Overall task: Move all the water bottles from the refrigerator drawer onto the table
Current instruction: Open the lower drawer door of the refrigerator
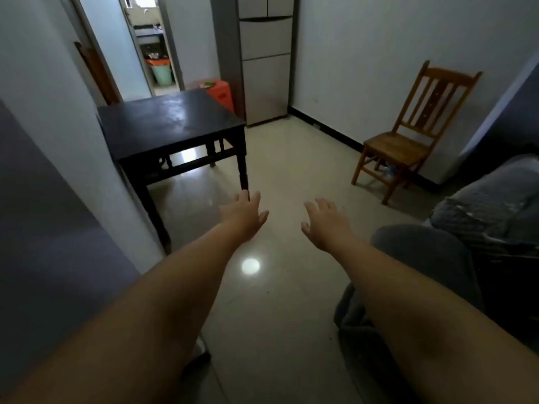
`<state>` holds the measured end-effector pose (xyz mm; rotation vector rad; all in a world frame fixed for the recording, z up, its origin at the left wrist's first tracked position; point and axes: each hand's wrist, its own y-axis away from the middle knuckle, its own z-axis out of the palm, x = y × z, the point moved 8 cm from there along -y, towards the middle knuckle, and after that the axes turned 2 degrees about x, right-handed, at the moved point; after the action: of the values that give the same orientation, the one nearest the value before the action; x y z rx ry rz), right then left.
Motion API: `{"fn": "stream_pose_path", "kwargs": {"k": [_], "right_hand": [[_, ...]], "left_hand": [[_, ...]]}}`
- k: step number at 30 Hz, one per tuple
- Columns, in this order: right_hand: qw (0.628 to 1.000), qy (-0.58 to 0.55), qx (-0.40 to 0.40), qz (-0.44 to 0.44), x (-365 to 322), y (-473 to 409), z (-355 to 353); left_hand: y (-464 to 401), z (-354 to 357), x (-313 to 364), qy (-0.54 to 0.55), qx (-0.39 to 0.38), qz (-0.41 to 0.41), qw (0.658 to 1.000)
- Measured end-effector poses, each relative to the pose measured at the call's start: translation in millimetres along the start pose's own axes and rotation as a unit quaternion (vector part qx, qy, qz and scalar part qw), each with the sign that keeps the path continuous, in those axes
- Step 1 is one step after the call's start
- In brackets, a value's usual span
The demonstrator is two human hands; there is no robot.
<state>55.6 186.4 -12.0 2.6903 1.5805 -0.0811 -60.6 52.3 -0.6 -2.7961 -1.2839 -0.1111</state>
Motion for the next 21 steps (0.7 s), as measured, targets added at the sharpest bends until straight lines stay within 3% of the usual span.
{"fn": "stream_pose_path", "kwargs": {"k": [8,21], "right_hand": [[0.998,0.001,-0.055,0.018,14.3,-49.8,26.8],[0.999,0.008,-0.034,0.002,59.8,-264.6,-0.2]], "left_hand": [[-50.6,29.6,-3.6,0.024,-0.040,-0.009,0.999],[-257.8,5.5,2.7,0.037,-0.007,-0.033,0.999]]}}
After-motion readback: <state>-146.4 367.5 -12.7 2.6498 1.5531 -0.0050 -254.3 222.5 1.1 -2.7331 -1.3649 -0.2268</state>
